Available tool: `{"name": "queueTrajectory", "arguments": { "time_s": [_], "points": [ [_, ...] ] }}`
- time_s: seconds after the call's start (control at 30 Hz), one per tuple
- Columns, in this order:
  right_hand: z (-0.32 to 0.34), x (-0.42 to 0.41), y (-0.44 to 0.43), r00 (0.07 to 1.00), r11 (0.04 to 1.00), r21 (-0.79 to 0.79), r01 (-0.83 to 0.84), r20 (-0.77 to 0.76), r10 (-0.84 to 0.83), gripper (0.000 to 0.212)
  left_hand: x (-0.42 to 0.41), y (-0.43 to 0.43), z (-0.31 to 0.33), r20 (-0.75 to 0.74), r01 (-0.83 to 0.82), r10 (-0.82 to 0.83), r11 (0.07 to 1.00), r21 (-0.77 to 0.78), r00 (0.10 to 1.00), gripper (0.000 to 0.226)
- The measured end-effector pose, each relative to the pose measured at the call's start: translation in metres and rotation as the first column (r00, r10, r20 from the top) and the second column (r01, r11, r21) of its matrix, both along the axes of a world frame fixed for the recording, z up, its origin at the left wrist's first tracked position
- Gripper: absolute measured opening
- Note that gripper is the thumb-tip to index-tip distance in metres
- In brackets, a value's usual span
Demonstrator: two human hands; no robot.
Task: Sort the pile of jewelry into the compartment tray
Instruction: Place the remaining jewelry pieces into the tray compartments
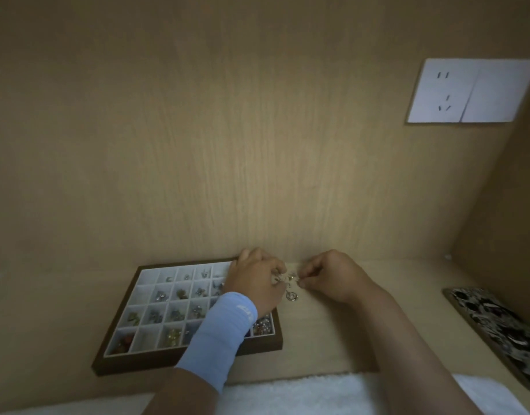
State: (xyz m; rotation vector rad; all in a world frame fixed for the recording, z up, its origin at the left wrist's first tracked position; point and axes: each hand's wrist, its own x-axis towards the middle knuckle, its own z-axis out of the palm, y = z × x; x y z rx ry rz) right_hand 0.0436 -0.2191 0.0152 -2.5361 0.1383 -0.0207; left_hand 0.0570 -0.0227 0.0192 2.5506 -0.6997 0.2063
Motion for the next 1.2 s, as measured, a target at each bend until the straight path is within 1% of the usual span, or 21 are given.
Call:
{"name": "queueTrajectory", "arguments": {
  "time_s": [0.1,0.27,0.33,0.43,0.5,0.6,0.67,0.7,0.77,0.83,0.9,1.0,1.1,1.2],
  "points": [
    [0.002,0.0,0.0,1.0,1.0,0.008,-0.014,0.001,0.014,0.014,0.001,-0.001,-0.004,0.004,-0.004,0.004,1.0,0.022,1.0,0.024],
    [-0.001,0.004,0.001,1.0,1.0,-0.012,-0.025,0.018,0.026,0.012,0.002,0.003,-0.007,0.013,0.022,-0.022,1.0,0.019,1.0,0.021],
    [-0.002,0.005,0.001,0.999,0.999,-0.016,-0.035,0.026,0.036,0.01,0.002,0.004,-0.007,0.015,0.021,-0.021,1.0,0.004,1.0,0.021],
    [-0.003,0.006,0.003,0.998,0.999,-0.025,-0.049,0.034,0.049,0.013,0.0,0.004,-0.008,0.023,0.009,-0.008,1.0,-0.025,1.0,0.022],
    [-0.005,0.006,0.003,0.998,0.999,-0.009,-0.053,0.042,0.053,0.009,-0.001,0.005,-0.009,0.03,0.005,-0.004,0.999,-0.046,1.0,0.022],
    [-0.003,0.004,0.004,0.994,0.992,0.09,-0.091,0.072,0.084,0.016,-0.001,0.005,-0.008,0.045,0.008,-0.004,0.996,-0.091,0.999,0.022],
    [-0.001,0.002,0.007,0.991,0.97,0.217,-0.112,0.099,0.092,0.023,0.0,0.006,-0.007,0.058,0.011,-0.004,0.993,-0.117,0.998,0.022],
    [0.001,0.0,0.01,0.991,0.951,0.289,-0.11,0.1,0.084,0.023,0.0,0.006,-0.007,0.057,0.013,-0.005,0.992,-0.129,0.998,0.022],
    [0.002,-0.001,0.014,0.994,0.906,0.414,-0.09,0.088,0.058,0.022,0.0,0.006,-0.006,0.029,0.011,-0.006,0.985,-0.175,1.0,0.021],
    [0.003,-0.001,0.017,0.996,0.864,0.497,-0.079,0.07,0.051,0.027,0.001,0.006,-0.005,-0.035,0.001,-0.01,0.964,-0.266,0.999,0.02],
    [0.006,-0.002,0.022,0.996,0.834,0.545,-0.09,0.065,0.066,0.03,0.0,0.006,-0.004,-0.099,-0.015,-0.024,0.926,-0.378,0.995,0.015],
    [0.012,-0.005,0.03,0.994,0.782,0.614,-0.112,0.075,0.083,0.024,-0.001,0.008,0.0,-0.149,-0.059,-0.016,0.873,-0.484,0.989,0.007],
    [0.015,-0.006,0.038,0.995,0.754,0.65,-0.094,0.081,0.054,0.022,0.002,0.013,0.004,-0.177,-0.087,-0.008,0.848,-0.523,0.984,0.004],
    [0.014,-0.006,0.047,0.996,0.734,0.675,-0.079,0.082,0.031,0.028,0.005,0.02,0.007,-0.215,-0.116,-0.006,0.828,-0.549,0.977,0.002]
  ]
}}
